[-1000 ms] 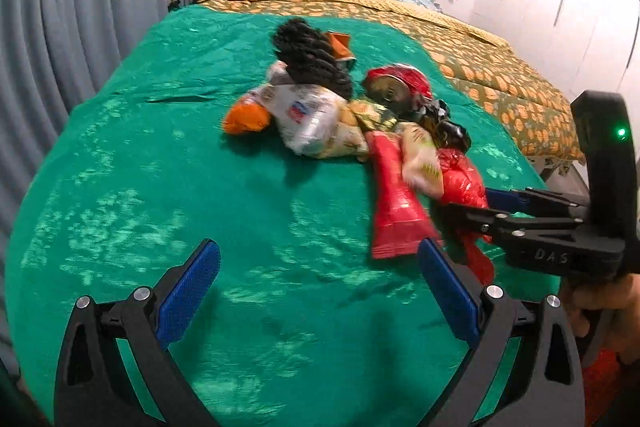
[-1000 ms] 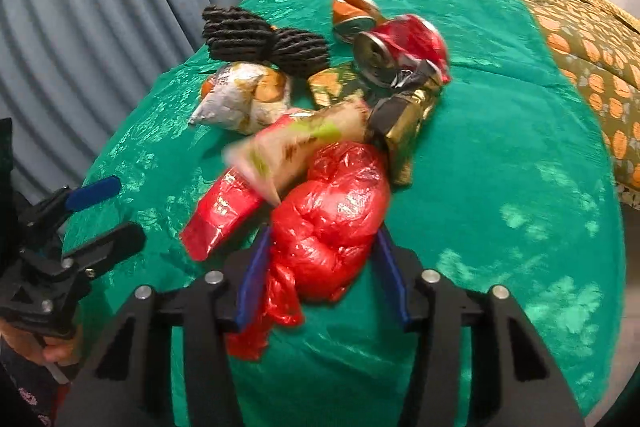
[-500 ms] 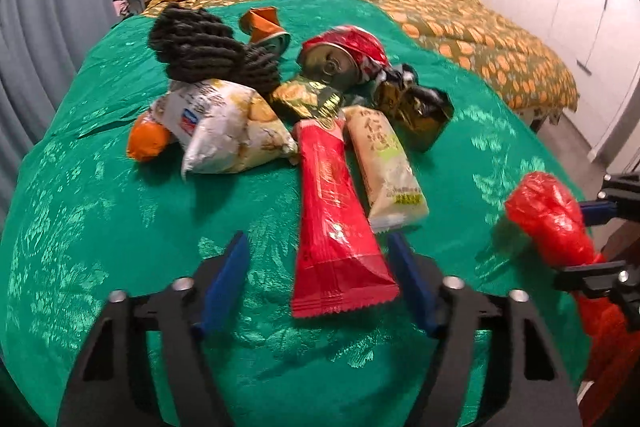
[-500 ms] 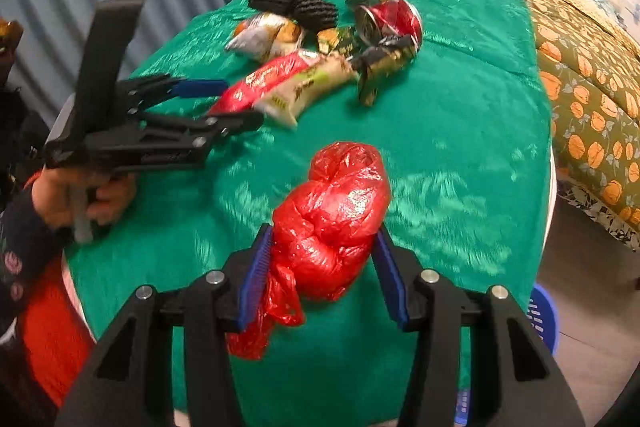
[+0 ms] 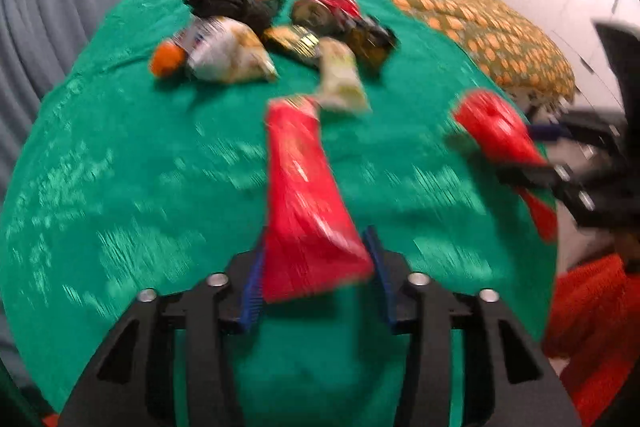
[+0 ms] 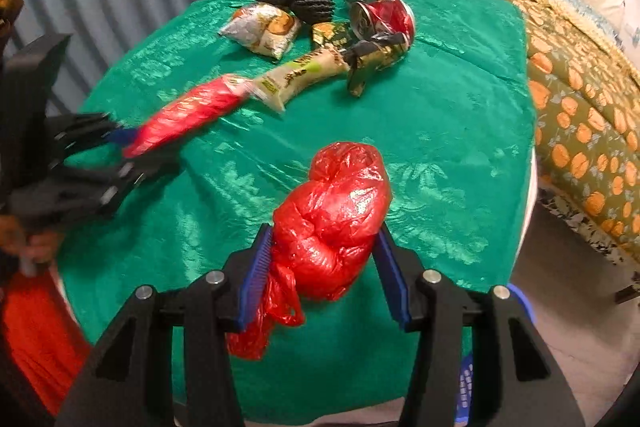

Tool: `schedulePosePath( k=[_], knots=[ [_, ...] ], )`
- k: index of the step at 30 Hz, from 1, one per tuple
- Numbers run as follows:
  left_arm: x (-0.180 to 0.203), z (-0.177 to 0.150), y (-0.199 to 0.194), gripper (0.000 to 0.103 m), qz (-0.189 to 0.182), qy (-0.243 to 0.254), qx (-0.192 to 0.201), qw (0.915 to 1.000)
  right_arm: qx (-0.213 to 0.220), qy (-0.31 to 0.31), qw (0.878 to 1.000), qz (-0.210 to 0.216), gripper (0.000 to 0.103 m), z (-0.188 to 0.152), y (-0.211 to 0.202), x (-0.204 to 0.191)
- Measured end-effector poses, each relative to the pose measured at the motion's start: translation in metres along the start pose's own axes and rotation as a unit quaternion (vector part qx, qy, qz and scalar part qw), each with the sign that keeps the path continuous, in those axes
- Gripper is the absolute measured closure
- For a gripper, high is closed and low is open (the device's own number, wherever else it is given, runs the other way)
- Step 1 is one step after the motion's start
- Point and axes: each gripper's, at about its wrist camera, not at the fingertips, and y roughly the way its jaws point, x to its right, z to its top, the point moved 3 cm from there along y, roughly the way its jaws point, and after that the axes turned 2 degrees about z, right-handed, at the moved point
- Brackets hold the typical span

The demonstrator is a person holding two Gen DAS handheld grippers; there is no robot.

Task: Collect trash
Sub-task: 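Grasp the red plastic bag with the right tool while the left tool grasps the red snack wrapper, then carry both red items to the blue wastebasket and open both tools over it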

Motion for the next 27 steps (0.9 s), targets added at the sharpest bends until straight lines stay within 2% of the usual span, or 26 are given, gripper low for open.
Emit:
schedulePosePath(
  k=[2,4,5,9,12,14,17,19,21,22,23,24,27],
  knots=[
    [0.007,-0.003,-0.004,0.038,-0.009,0.014,-0.001,0.9999,0.000,0.009,1.000,0.000,0.045,-0.001,0.002,0.003],
    [0.008,0.003,-0.013,0.029,-0.010,0.017,0.011,0.9997,0.010,0.033,0.999,0.003,0.028,-0.002,-0.002,0.008],
    [0.006,0.006,-0.016,0.024,-0.009,0.014,0.017,0.9997,0.018,0.049,0.999,0.011,0.025,-0.002,-0.006,0.011],
    [-0.004,0.027,-0.029,0.020,-0.012,-0.002,0.036,0.9993,0.040,0.086,0.995,0.020,0.023,0.002,-0.014,0.016],
    [-0.009,0.042,-0.024,0.019,-0.016,0.003,0.024,0.9996,0.044,0.097,0.994,0.025,0.023,0.007,-0.012,0.013],
    [-0.008,0.050,-0.010,0.019,-0.005,0.014,0.011,0.9998,0.038,0.094,0.995,0.020,0.023,0.009,-0.007,0.009],
    [-0.012,0.056,0.007,0.027,0.009,0.018,-0.006,0.9998,0.029,0.096,0.995,0.003,0.025,0.008,0.000,0.008],
    [-0.016,0.056,0.016,0.034,0.018,0.016,-0.014,0.9996,0.022,0.100,0.995,-0.002,0.033,0.007,0.006,0.010],
    [-0.017,0.056,0.021,0.048,0.021,0.017,-0.017,0.9995,0.019,0.104,0.994,-0.003,0.044,0.006,0.009,0.012],
    [-0.018,0.055,0.022,0.055,0.020,0.017,-0.018,0.9995,0.017,0.104,0.994,-0.002,0.053,0.006,0.010,0.013],
    [-0.018,0.055,0.024,0.075,0.019,0.018,-0.019,0.9995,0.018,0.106,0.994,-0.001,0.058,0.005,0.009,0.013],
    [-0.019,0.054,0.025,0.083,0.017,0.017,-0.020,0.9995,0.022,0.110,0.994,-0.001,0.059,0.005,0.008,0.014],
    [-0.022,0.051,0.021,0.090,0.009,-0.001,-0.011,0.9999,0.040,0.116,0.992,0.003,0.060,0.007,-0.003,0.016]
  ],
)
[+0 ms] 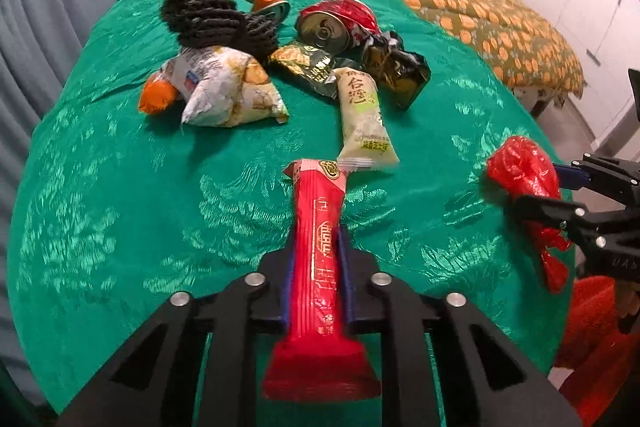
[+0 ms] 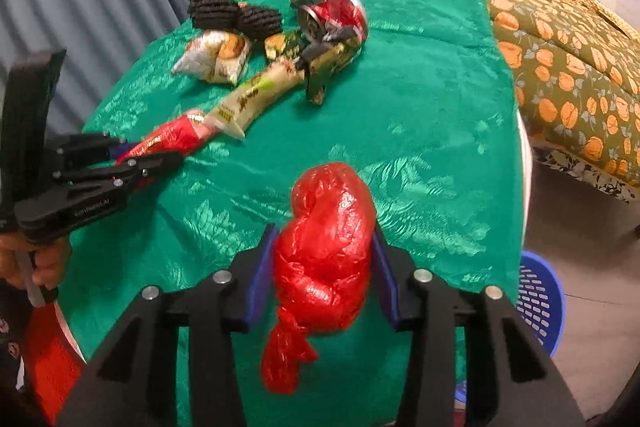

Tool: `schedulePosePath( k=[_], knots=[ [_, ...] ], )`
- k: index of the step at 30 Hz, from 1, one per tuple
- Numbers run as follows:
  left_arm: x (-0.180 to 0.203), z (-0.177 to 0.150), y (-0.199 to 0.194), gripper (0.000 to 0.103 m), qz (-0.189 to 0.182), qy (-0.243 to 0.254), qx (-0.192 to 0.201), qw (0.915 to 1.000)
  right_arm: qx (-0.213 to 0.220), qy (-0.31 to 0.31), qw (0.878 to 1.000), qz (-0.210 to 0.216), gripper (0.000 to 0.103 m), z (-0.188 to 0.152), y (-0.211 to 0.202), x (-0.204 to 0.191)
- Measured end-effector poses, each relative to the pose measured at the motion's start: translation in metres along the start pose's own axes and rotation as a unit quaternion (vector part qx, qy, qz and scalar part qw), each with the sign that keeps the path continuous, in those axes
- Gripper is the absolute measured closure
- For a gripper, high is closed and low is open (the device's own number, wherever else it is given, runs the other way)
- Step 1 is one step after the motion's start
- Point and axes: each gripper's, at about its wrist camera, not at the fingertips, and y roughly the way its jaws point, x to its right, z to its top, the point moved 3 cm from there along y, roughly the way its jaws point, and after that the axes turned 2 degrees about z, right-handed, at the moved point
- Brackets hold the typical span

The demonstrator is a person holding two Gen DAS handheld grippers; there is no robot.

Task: Collect trash
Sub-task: 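Carry both red items to the blue wastebasket and open both tools over it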

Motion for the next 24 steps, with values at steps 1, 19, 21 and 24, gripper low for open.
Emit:
schedulePosePath(
  k=[1,19,21,24],
  knots=[
    [-0.001,-0.002,-0.003,0.090,-0.006,-0.010,0.004,0.9999,0.008,0.004,1.000,0.006,0.060,0.001,-0.005,0.000],
    [0.140,0.005,-0.062,0.098,-0.134,0.030,0.071,0.9881,0.093,0.106,0.989,-0.044,0.060,-0.029,-0.106,0.110],
    [0.165,0.009,-0.060,0.098,-0.149,0.042,0.068,0.9855,0.085,0.119,0.987,-0.059,0.060,-0.039,-0.109,0.130],
    [0.214,0.013,-0.051,0.098,-0.174,0.064,0.057,0.9809,0.066,0.128,0.985,-0.090,0.060,-0.057,-0.110,0.160]
  ],
)
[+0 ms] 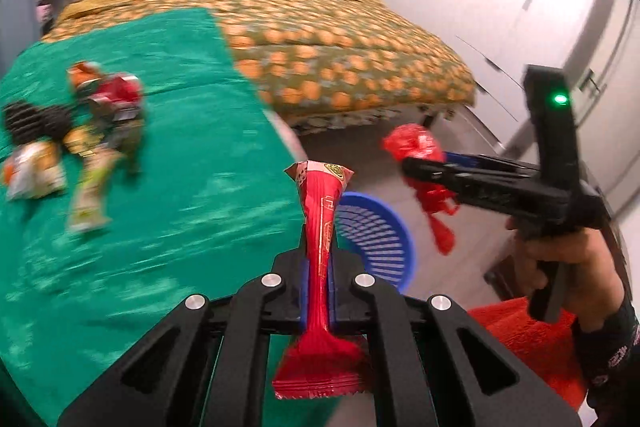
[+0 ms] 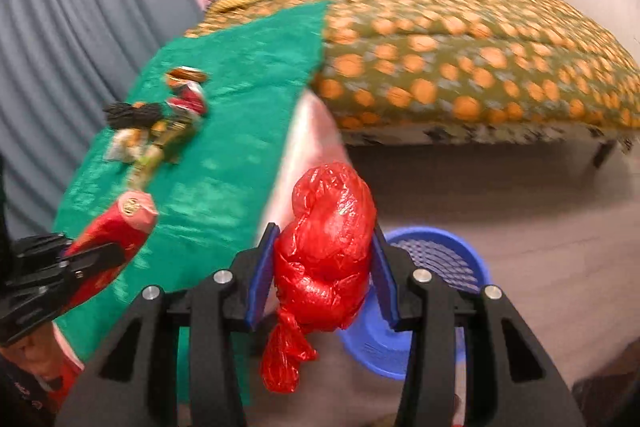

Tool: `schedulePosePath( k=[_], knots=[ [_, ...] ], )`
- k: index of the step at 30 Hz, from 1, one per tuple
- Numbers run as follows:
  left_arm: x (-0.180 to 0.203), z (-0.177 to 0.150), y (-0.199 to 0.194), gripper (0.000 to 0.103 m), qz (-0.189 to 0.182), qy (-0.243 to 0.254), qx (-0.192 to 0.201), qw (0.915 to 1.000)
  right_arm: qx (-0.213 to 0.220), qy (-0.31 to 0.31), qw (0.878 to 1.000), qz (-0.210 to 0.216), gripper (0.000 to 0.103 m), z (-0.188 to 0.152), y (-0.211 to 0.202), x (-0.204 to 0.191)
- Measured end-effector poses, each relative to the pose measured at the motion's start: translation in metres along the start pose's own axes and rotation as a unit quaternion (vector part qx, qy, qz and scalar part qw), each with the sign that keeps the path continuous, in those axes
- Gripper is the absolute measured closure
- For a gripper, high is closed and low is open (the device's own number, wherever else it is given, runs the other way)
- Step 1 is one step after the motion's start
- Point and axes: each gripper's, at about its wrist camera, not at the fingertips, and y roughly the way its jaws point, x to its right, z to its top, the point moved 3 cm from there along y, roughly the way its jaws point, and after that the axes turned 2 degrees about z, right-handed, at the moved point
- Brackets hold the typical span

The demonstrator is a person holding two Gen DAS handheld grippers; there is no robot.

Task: Collect trash
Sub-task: 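Carry both red items to the blue wastebasket and open both tools over it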

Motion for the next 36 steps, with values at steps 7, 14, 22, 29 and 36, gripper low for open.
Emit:
schedulePosePath(
  k=[7,14,22,29,36],
  knots=[
    [0.074,0.005,0.075,0.098,-0.015,0.029,-0.035,0.9989,-0.036,0.014,0.998,-0.050,0.060,-0.016,0.022,0.074],
    [0.091,-0.001,0.163,0.098,0.000,-0.004,-0.070,0.9975,-0.051,0.073,0.995,-0.038,0.060,-0.027,0.057,0.129],
    [0.088,-0.007,0.219,0.098,0.010,-0.010,-0.083,0.9964,-0.082,0.091,0.992,-0.037,0.060,-0.040,0.090,0.160],
    [0.081,-0.013,0.253,0.092,0.018,-0.013,-0.091,0.9956,-0.090,0.097,0.991,-0.029,0.056,-0.044,0.105,0.168],
    [0.075,-0.015,0.265,0.052,0.031,-0.020,-0.094,0.9949,-0.077,0.117,0.990,-0.031,0.030,-0.041,0.099,0.177]
  ],
)
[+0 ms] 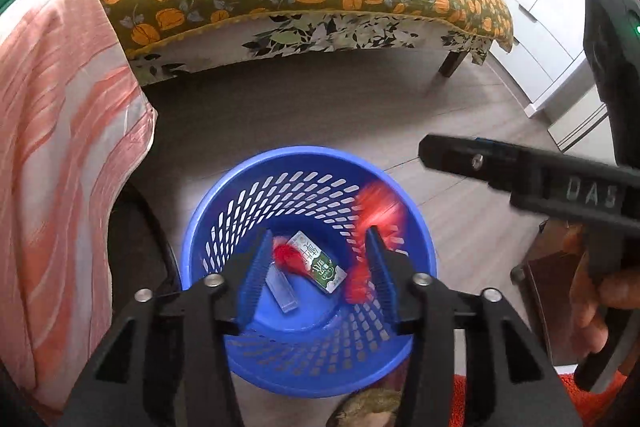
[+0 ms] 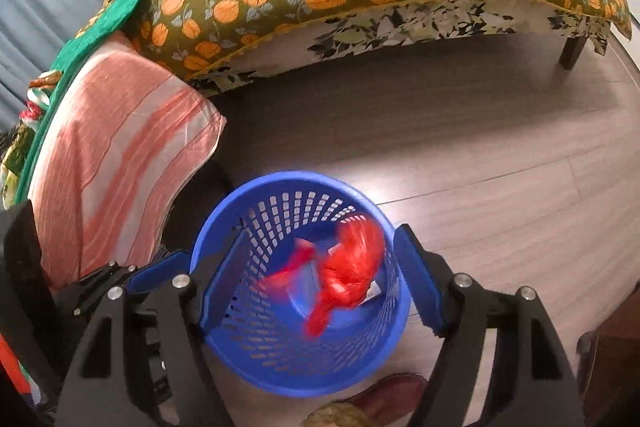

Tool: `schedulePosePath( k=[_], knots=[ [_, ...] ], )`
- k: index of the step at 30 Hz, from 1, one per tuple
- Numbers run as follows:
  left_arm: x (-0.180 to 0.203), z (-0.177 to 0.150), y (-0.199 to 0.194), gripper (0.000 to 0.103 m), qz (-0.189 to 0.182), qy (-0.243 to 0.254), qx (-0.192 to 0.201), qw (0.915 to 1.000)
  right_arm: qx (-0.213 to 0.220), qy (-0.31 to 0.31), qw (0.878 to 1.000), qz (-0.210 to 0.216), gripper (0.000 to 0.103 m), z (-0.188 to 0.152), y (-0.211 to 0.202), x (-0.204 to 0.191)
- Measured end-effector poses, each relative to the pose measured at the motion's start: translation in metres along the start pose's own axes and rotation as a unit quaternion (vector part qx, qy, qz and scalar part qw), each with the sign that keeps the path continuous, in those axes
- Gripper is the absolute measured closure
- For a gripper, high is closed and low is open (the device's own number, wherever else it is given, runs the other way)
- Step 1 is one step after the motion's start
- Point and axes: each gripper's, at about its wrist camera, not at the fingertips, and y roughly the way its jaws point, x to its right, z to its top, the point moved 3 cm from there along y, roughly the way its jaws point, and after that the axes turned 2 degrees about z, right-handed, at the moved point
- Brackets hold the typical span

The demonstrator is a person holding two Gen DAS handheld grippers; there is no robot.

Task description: Collect trash

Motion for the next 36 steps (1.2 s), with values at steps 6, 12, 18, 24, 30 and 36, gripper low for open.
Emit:
schedulePosePath(
  k=[6,12,18,24,30,36],
  knots=[
    [0.005,0.002,-0.029,0.043,-0.005,0.003,0.019,0.9998,0.045,-0.005,0.999,-0.005,0.029,0.013,-0.030,-0.012],
    [0.019,-0.008,-0.085,0.040,-0.031,0.016,0.040,0.9986,0.107,-0.030,0.993,-0.044,0.022,0.026,-0.063,-0.033],
    [0.004,-0.026,-0.160,0.034,-0.041,0.031,0.080,0.9954,0.145,-0.074,0.985,-0.060,0.022,0.031,-0.080,-0.072],
    [-0.057,-0.044,-0.206,0.032,-0.001,0.009,0.101,0.9948,0.157,-0.115,0.980,-0.031,0.022,0.021,-0.088,-0.133],
    [-0.140,-0.059,-0.240,0.031,0.066,-0.033,0.114,0.9907,0.160,-0.166,0.973,-0.007,0.022,0.002,-0.093,-0.193],
    [-0.228,-0.048,-0.270,0.028,0.097,-0.078,0.124,0.9845,0.162,-0.210,0.964,0.032,0.022,-0.021,-0.099,-0.252]
  ],
)
